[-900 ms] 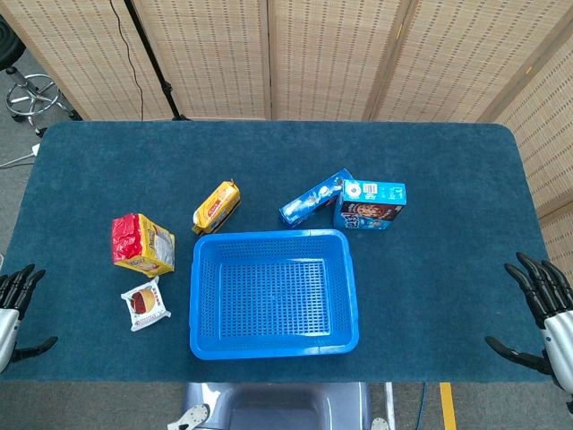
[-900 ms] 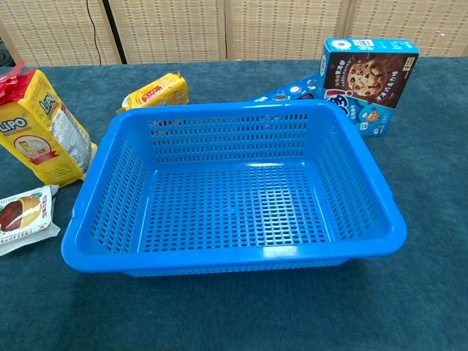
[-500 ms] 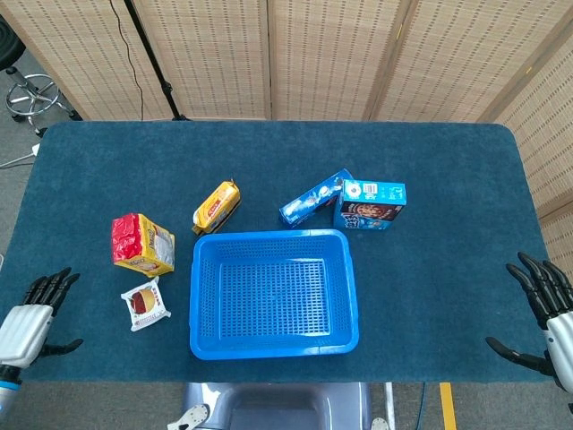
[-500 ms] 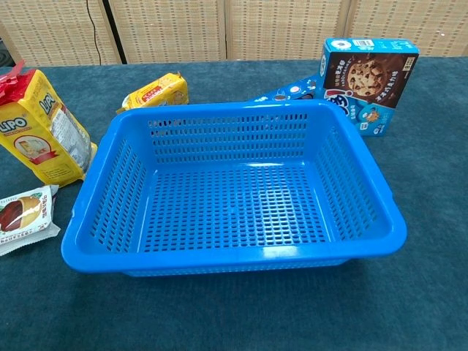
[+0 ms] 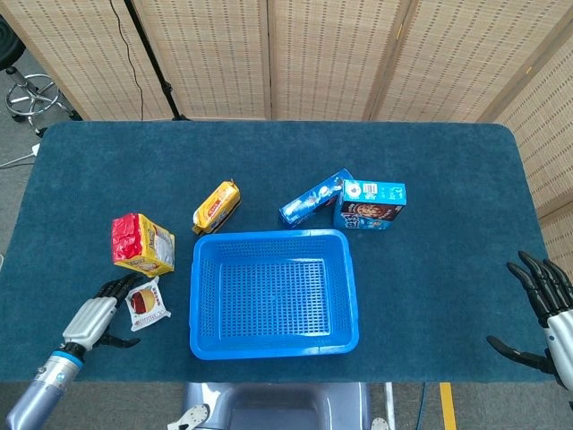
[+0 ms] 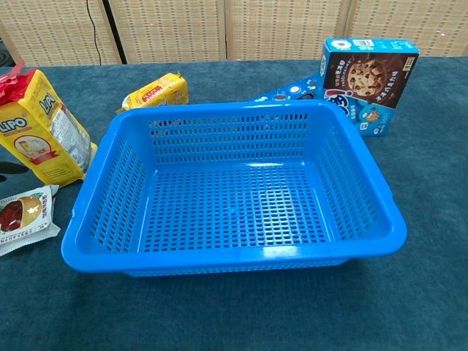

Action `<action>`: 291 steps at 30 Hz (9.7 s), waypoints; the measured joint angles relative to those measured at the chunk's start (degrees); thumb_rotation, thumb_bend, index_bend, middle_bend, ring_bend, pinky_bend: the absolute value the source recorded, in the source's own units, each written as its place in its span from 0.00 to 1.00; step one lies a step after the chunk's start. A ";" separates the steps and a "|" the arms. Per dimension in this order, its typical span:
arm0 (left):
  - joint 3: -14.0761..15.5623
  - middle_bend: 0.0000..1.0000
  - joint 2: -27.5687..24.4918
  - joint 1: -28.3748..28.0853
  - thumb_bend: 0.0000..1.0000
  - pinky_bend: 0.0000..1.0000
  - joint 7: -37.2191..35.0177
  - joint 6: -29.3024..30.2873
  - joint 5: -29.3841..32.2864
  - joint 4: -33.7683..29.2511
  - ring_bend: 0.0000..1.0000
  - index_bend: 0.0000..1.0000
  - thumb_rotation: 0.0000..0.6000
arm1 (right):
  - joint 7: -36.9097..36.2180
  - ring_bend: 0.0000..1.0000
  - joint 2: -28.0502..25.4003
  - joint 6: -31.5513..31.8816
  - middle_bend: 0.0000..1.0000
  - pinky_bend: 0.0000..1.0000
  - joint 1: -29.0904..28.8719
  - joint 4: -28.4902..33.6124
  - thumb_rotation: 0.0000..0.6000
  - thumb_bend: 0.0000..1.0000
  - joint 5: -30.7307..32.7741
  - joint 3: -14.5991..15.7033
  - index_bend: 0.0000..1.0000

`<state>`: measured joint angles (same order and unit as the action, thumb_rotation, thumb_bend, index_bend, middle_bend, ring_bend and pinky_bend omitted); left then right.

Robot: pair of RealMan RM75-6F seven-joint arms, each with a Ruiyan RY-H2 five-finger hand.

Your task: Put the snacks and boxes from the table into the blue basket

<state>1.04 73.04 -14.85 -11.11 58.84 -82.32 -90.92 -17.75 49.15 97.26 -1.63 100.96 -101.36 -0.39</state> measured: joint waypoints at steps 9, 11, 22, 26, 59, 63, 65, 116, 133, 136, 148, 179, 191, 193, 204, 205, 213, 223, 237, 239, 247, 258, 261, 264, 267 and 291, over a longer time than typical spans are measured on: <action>-1.65 0.00 3.69 -1.85 0.09 0.08 2.12 -2.11 4.91 1.25 0.00 0.00 1.00 | -0.97 0.00 -0.23 0.05 0.00 0.00 0.02 -0.20 1.00 0.00 0.67 -0.19 0.00; -1.94 0.00 4.51 -2.19 0.12 0.23 3.34 -2.48 6.21 1.30 0.03 0.01 1.00 | -1.14 0.00 -0.27 -0.03 0.00 0.00 -0.01 -0.25 1.00 0.00 0.76 -0.21 0.00; -2.94 0.32 6.97 -2.14 0.30 0.54 6.91 -0.36 9.32 1.28 0.37 0.39 1.00 | -1.67 0.00 -0.42 -0.33 0.00 0.00 -0.15 -0.26 1.00 0.00 0.79 -0.19 0.00; -3.08 0.33 6.42 -1.98 0.31 0.54 6.56 0.18 9.51 0.75 0.37 0.39 1.00 | -1.58 0.00 -0.45 -0.34 0.00 0.00 -0.16 -0.17 1.00 0.00 0.52 -0.10 0.00; -8.30 0.06 -1.13 -7.87 0.26 0.31 18.46 8.76 -2.42 -20.69 0.07 0.23 1.00 | 1.25 0.00 0.03 -2.29 0.00 0.00 -0.71 0.83 1.00 0.00 0.91 -0.04 0.00; -10.16 0.00 2.05 -11.90 0.14 0.00 20.94 3.50 1.63 -19.68 0.00 0.00 1.00 | 2.02 0.00 0.22 -3.02 0.00 0.00 -0.93 0.95 1.00 0.00 1.26 -0.04 0.00; -10.84 0.00 2.56 -14.02 0.10 0.00 22.31 0.52 3.90 -19.27 0.00 0.00 1.00 | 2.40 0.00 0.31 -3.30 0.00 0.00 -1.01 0.98 1.00 0.00 1.66 -0.11 0.00; -7.14 0.00 -13.13 0.80 0.10 0.00 13.96 22.07 2.25 -11.14 0.00 0.00 1.00 | 2.78 0.00 24.12 -64.31 0.00 0.00 -49.42 -29.40 1.00 0.00 39.61 -17.09 0.00; -8.06 0.00 -12.86 0.67 0.10 0.00 14.56 20.69 4.44 -11.13 0.00 0.00 1.00 | 6.87 0.51 34.24 -59.05 0.64 0.60 -51.30 -42.00 1.00 0.20 39.08 -15.90 0.51; -8.12 0.00 -13.02 0.75 0.10 0.00 14.32 20.68 4.45 -11.27 0.00 0.00 1.00 | 6.23 0.51 32.86 -56.23 0.64 0.60 -50.40 -40.26 1.00 0.22 36.81 -16.05 0.51; -7.87 0.00 -13.35 0.52 0.10 0.00 13.38 19.76 3.36 -11.64 0.00 0.00 1.00 | -1.51 0.51 13.11 -42.64 0.64 0.60 -43.08 -12.98 1.00 0.22 26.46 -18.67 0.51; -7.67 0.00 -13.49 1.03 0.10 0.00 12.15 19.64 2.87 -12.06 0.00 0.00 1.00 | 2.20 0.51 22.93 -37.87 0.63 0.60 -45.69 0.08 1.00 0.22 3.33 -9.98 0.50; -7.68 0.00 -13.39 0.71 0.10 0.00 12.04 18.87 2.92 -11.71 0.00 0.00 1.00 | 7.01 0.00 20.88 -42.81 0.00 0.03 -46.63 1.78 1.00 0.00 5.06 -6.56 0.00; -7.63 0.00 -13.39 0.49 0.10 0.00 11.74 18.48 2.63 -11.28 0.00 0.00 1.00 | 7.88 0.00 18.81 -43.00 0.00 0.02 -46.40 3.97 1.00 0.00 6.43 -6.69 0.00; -7.55 0.00 -13.58 -5.07 0.05 0.00 4.73 11.45 -3.13 -6.09 0.00 0.00 1.00 | 15.32 0.00 6.07 -33.41 0.00 0.01 -38.00 11.23 1.00 0.00 9.25 -6.82 0.00; -7.54 0.00 -13.61 -5.66 0.04 0.00 4.19 10.78 -3.62 -5.55 0.00 0.00 1.00 | 16.07 0.00 4.66 -31.36 0.00 0.01 -36.07 11.58 1.00 0.00 9.37 -6.47 0.00; -7.80 0.00 -13.18 -8.27 0.03 0.00 1.59 5.94 -0.66 -5.74 0.00 0.00 1.00 | 15.52 0.00 0.06 -19.79 0.00 0.00 -23.89 7.76 1.00 0.00 7.24 -0.92 0.00; -9.57 0.00 -7.77 -10.13 0.03 0.00 1.49 0.43 9.98 -2.17 0.00 0.00 1.00 | 7.56 0.00 3.26 -12.60 0.00 0.00 -14.52 -6.34 1.00 0.00 6.16 2.96 0.00; -10.78 0.11 -2.01 -13.55 0.13 0.36 -3.74 -5.38 12.88 2.36 0.19 0.06 1.00 | 4.37 0.00 6.27 -8.88 0.00 0.00 -9.95 -7.14 1.00 0.00 6.82 2.99 0.00; -11.08 0.28 -1.35 -13.70 0.20 0.45 -2.74 -5.29 14.28 2.62 0.34 0.24 1.00 | 3.65 0.00 6.19 -8.37 0.00 0.00 -9.76 -7.13 1.00 0.00 6.89 2.52 0.00; -12.93 0.44 0.03 -12.65 0.27 0.54 0.06 0.72 16.63 0.68 0.47 0.48 1.00 | 1.31 0.00 6.33 -7.87 0.00 0.00 -9.00 -8.17 1.00 0.00 7.70 1.18 0.00; -14.62 0.44 -7.51 -9.71 0.27 0.54 -4.55 8.79 6.88 -10.12 0.46 0.46 1.00 | 1.94 0.00 6.68 -8.81 0.00 0.00 -8.88 -7.77 1.00 0.00 7.52 0.57 0.00; -14.65 0.44 -10.73 -9.08 0.27 0.54 -6.17 10.58 1.97 -14.77 0.46 0.46 1.00 | 2.06 0.00 6.71 -8.99 0.00 0.00 -8.81 -7.59 1.00 0.00 7.79 0.29 0.00; -14.38 0.44 -13.50 -8.85 0.27 0.54 -6.56 11.58 -2.70 -19.94 0.46 0.45 1.00 | 2.27 0.00 6.72 -9.11 0.00 0.00 -8.67 -7.48 1.00 0.00 8.11 0.00 0.00; -13.86 0.44 -15.29 -9.17 0.27 0.54 -6.02 11.76 -6.81 -24.84 0.46 0.45 1.00 | 2.20 0.00 6.72 -9.28 0.00 0.00 -8.61 -7.45 1.00 0.00 8.26 -0.24 0.00; -5.86 0.00 -1.76 -17.47 0.11 0.00 18.88 -3.76 5.13 -28.18 0.00 0.00 1.00 | 0.21 0.00 6.47 -10.36 0.00 0.00 -8.14 -8.40 1.00 0.00 8.87 -1.29 0.00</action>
<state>-4.82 71.28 -32.32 7.77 55.08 -77.18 -119.10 -17.54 55.62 86.90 -9.77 92.56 -92.49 -1.67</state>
